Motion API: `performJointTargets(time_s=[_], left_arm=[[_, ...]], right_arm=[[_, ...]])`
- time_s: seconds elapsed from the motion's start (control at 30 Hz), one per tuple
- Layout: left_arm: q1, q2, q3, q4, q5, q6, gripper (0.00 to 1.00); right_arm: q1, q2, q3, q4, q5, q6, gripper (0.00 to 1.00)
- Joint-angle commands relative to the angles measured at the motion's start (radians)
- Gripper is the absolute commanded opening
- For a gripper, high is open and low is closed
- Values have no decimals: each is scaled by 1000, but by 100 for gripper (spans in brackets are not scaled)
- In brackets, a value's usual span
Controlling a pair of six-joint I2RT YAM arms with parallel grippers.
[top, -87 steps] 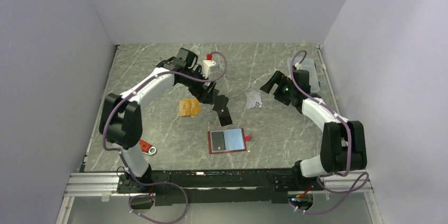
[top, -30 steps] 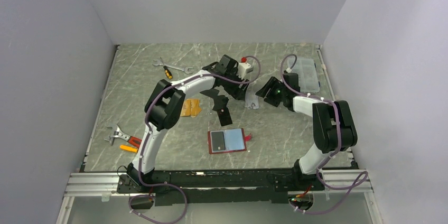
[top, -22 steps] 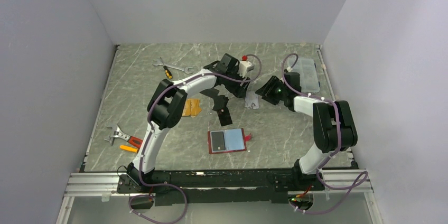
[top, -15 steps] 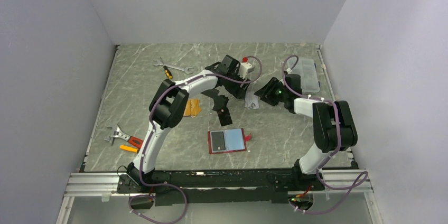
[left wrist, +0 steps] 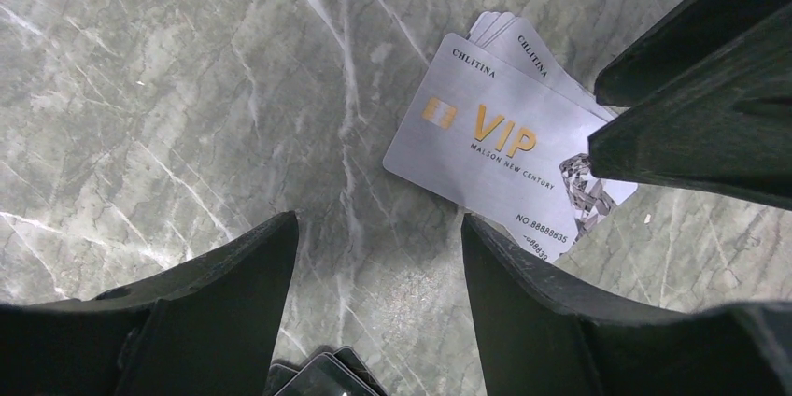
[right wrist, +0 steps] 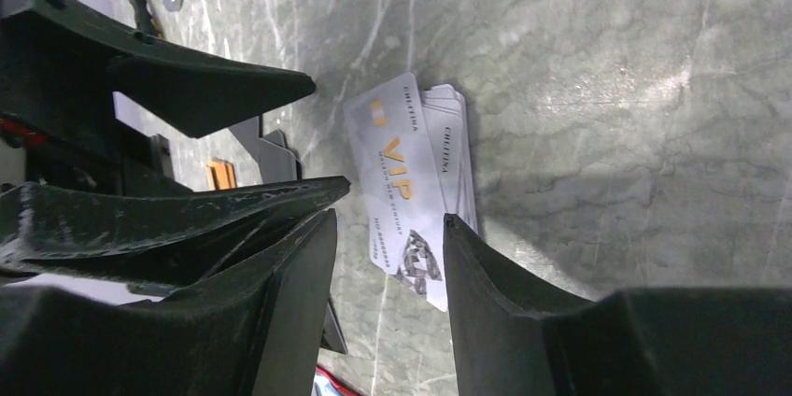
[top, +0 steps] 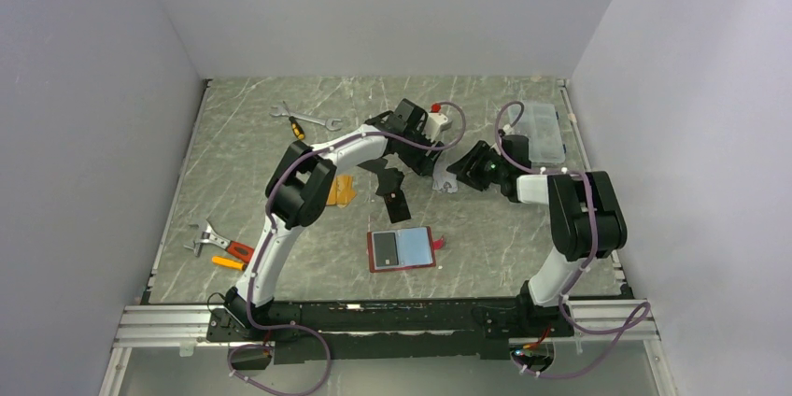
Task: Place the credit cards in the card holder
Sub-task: Move the credit card to the center of the board.
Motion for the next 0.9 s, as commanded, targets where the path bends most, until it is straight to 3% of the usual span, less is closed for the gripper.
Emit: performJointTargets(time_s=[0.0,0.87], left_arm=[[-13,18,24,-8,-9,26,70],[-33,-4,-34,17,38,32,68]], right_arm=[[-3,31,-4,58,-14,-4,48],[-2,74,-52,211,-134,94,44]])
